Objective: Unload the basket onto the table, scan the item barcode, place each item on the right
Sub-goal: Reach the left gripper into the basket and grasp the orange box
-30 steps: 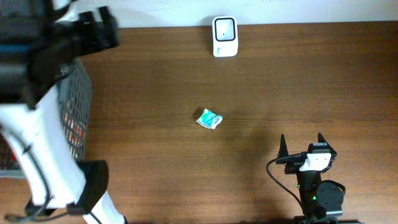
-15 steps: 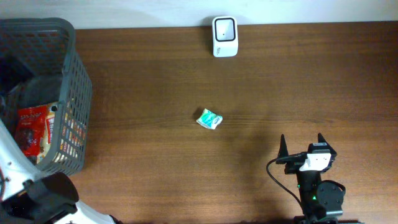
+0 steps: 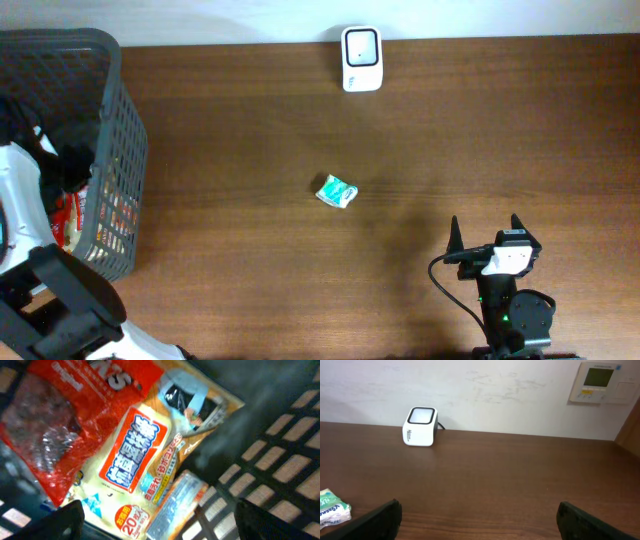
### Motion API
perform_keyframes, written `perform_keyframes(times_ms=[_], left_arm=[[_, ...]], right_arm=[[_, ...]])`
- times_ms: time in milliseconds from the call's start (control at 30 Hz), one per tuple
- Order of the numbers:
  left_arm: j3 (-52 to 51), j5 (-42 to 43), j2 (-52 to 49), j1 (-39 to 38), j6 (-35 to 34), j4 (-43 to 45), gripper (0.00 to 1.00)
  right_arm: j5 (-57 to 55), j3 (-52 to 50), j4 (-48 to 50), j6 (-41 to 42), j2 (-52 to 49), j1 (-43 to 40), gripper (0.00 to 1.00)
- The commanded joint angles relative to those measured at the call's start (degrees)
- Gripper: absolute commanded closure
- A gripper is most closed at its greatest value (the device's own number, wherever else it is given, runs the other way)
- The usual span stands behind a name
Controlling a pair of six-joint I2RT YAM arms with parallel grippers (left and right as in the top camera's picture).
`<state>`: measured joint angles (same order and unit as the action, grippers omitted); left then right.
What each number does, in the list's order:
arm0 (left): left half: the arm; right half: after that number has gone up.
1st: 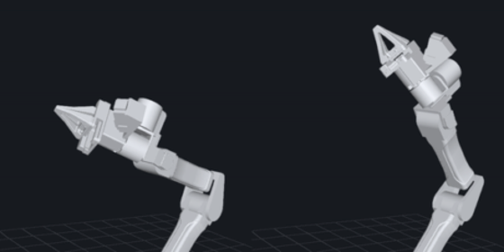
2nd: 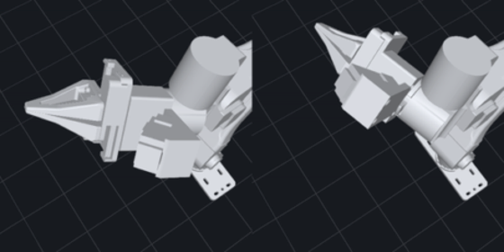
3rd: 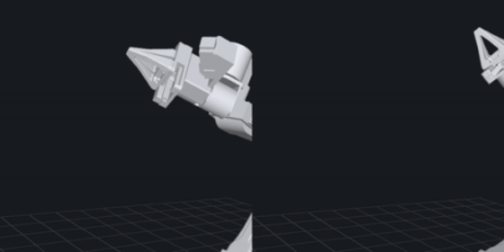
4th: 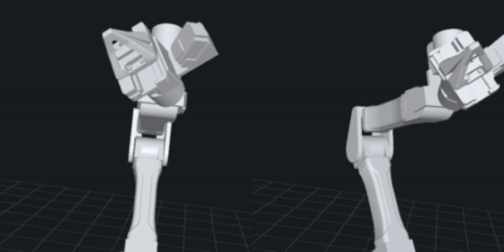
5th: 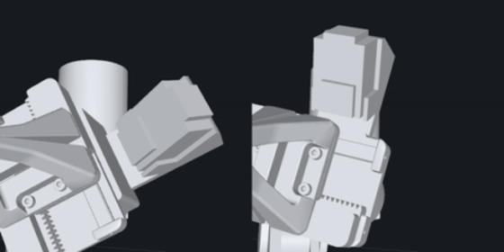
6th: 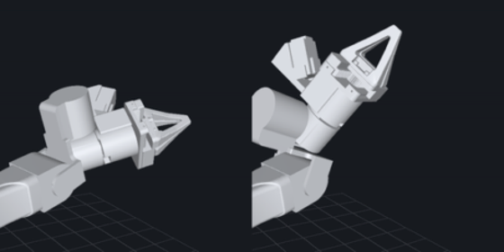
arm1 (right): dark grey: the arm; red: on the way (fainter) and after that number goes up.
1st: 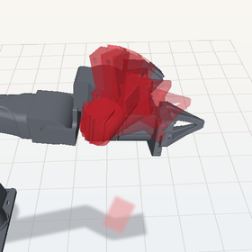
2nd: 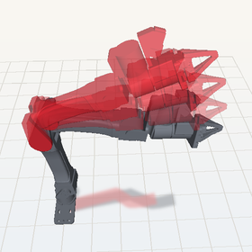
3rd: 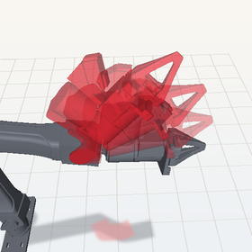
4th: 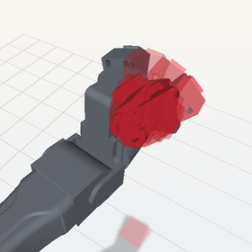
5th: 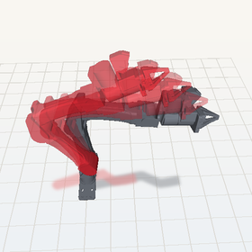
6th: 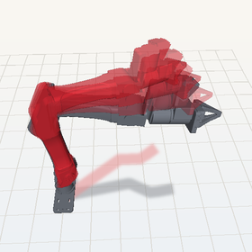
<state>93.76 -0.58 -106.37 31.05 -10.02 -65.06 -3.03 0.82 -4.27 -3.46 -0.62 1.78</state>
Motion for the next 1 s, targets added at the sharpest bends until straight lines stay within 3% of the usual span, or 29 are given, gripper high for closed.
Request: perform_keyframes(times_ms=[0, 167, 333, 400, 633, 700, 800, 867, 900, 967], left_arm=[[-2.8, -0.9, 0.3, 0.2, 1.1, 1.2, 0.07], [-3.2, -1.2, 0.2, 0.1, 0.7, 0.3, 0.16], [-7.9, -1.0, -1.4, 0.2, 0.3, 2.3, 0.16], [-8.2, 1.1, -3.0, 0.1, 0.3, 2.3, 0.16], [-8.3, 8.8, -7.4, 0.1, 0.8, 2.9, 0.30], [-8.3, 8.7, -8.2, 0.2, 2.0, 3.2, 0.58], [-7.5, 8.8, -8.2, 0.2, 2.0, 3.1, 0.77], [-4.7, 8.8, -8.2, 0.3, 2.0, 1.2, 0.95], [-1.9, 8.8, -8.2, 0.3, 2.0, -1.0, 1.00], [4.4, 8.7, -8.2, 0.3, 2.0, -5.7, 1.00]], right_arm=[[-0.7, -0.5, 0.0, -0.2, 0.4, -0.3, 0.02], [-0.7, -0.5, 0.0, -0.2, 0.4, -0.3, 0.02], [-0.7, -0.5, 0.0, -0.2, 0.4, -0.3, 0.02], [-0.7, -0.5, 0.0, -0.2, 0.4, -0.3, 0.02], [-0.7, -0.5, 0.0, -0.2, 0.4, -0.3, 0.02], [-0.7, -0.5, 0.0, -0.2, 0.4, -0.3, 0.02], [-0.7, -0.5, 0.0, -0.2, 0.4, -0.3, 0.02], [-0.7, -0.5, 0.0, -0.2, 0.4, -0.3, 0.02], [-0.7, -0.5, 0.0, -0.2, 0.4, -0.3, 0.02], [-0.7, -0.5, 0.0, -0.2, 0.4, -0.3, 0.02]])
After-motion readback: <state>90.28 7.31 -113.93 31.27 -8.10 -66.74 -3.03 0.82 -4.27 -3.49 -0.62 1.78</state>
